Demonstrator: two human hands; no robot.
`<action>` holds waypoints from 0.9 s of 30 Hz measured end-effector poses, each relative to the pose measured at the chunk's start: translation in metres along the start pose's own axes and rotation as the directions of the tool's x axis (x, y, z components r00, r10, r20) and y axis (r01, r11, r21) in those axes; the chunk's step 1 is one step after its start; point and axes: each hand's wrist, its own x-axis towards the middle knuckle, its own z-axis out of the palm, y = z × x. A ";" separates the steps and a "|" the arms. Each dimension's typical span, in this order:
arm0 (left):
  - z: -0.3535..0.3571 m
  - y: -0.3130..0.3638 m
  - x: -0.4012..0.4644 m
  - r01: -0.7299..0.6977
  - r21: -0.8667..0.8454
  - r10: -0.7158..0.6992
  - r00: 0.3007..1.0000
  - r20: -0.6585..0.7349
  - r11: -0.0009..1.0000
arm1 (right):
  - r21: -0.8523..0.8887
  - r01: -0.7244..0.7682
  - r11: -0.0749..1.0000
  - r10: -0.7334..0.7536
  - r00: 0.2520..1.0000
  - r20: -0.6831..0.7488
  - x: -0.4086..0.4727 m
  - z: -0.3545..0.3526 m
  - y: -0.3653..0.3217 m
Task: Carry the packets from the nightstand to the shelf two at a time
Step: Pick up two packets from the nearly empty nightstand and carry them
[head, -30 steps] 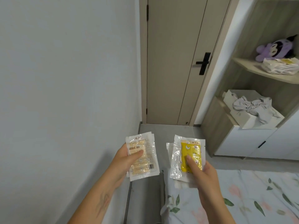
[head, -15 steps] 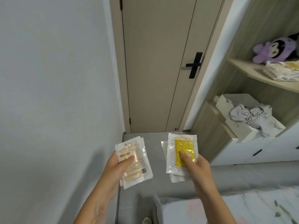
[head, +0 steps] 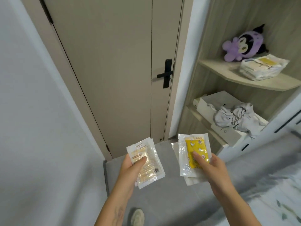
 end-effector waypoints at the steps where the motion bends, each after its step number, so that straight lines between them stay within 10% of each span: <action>1: 0.010 0.002 0.018 0.020 0.004 -0.020 1.000 0.012 1.000 | 0.003 -0.009 1.000 0.009 1.000 -0.028 0.013 -0.001 0.001; 27: 0.380 0.101 0.342 0.154 0.190 -0.237 0.783 0.576 0.970 | 0.149 0.117 0.982 -0.039 0.894 -0.446 0.332 -0.089 -0.126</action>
